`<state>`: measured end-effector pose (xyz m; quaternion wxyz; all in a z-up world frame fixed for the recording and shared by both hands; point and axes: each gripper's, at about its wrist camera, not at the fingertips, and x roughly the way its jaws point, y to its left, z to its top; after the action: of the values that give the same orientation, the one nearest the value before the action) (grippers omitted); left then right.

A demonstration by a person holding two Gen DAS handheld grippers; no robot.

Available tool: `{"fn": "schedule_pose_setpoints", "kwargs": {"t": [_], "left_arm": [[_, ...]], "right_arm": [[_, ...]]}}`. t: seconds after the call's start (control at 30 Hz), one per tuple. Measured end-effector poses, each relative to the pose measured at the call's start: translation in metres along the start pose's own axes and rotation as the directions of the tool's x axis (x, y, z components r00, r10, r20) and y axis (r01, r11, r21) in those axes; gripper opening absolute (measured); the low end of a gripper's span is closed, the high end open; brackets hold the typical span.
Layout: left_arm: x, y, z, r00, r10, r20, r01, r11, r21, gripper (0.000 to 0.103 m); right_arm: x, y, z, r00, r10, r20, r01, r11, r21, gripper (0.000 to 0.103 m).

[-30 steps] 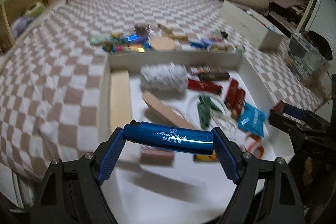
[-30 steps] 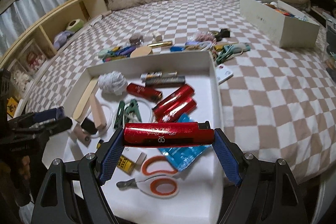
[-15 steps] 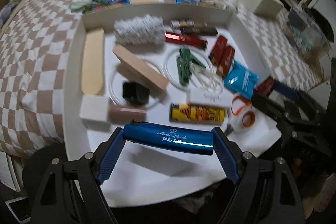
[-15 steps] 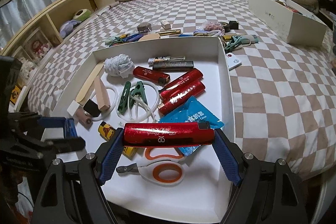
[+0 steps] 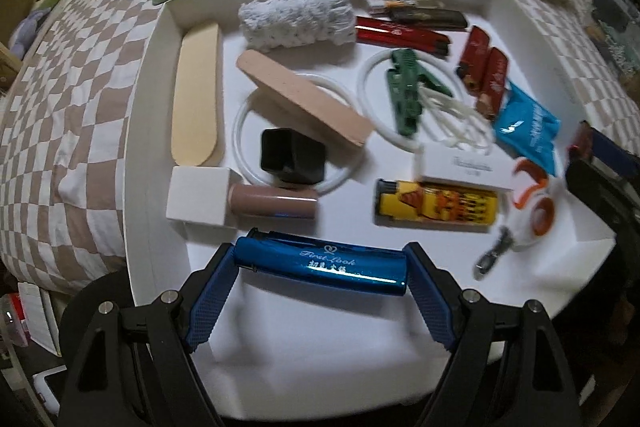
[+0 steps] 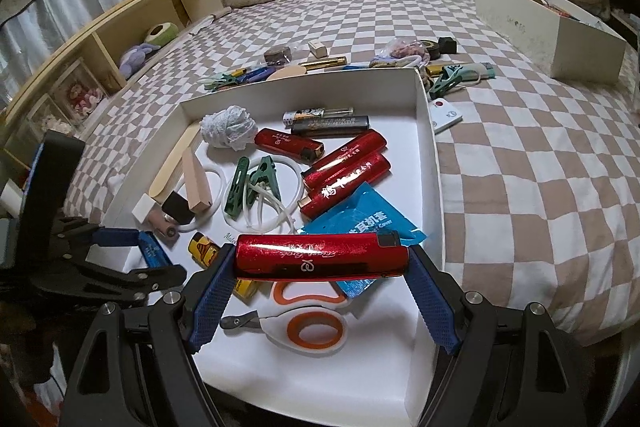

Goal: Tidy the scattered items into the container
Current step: 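Lower the blue lighter into the tray and open the left tool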

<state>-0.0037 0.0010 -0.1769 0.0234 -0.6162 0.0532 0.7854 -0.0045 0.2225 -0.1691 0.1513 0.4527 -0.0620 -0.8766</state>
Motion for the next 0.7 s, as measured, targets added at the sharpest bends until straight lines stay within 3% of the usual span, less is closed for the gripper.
{"fn": "schedule_pose_setpoints", "kwargs": {"t": [0.3, 0.4, 0.5, 0.7], "left_arm": [[0.004, 0.010, -0.007, 1.000, 0.015, 0.015, -0.015, 1.000, -0.015, 0.085], [0.002, 0.010, -0.012, 0.999, 0.042, 0.027, -0.042, 0.999, -0.004, 0.096], [-0.003, 0.013, -0.018, 0.998, 0.043, 0.038, -0.043, 0.999, -0.005, 0.098], [-0.025, 0.016, -0.036, 0.990, 0.053, 0.130, -0.059, 0.997, 0.042, 0.098]], "right_arm": [[0.006, 0.001, -0.002, 1.000, 0.012, -0.024, -0.012, 1.000, -0.014, 0.084], [0.008, 0.004, -0.003, 0.999, 0.017, -0.035, -0.018, 1.000, -0.020, 0.084], [0.010, 0.008, -0.004, 0.999, 0.022, -0.049, -0.023, 0.999, -0.027, 0.084], [0.016, 0.021, -0.007, 0.996, 0.032, -0.086, -0.037, 0.998, -0.056, 0.083]]}}
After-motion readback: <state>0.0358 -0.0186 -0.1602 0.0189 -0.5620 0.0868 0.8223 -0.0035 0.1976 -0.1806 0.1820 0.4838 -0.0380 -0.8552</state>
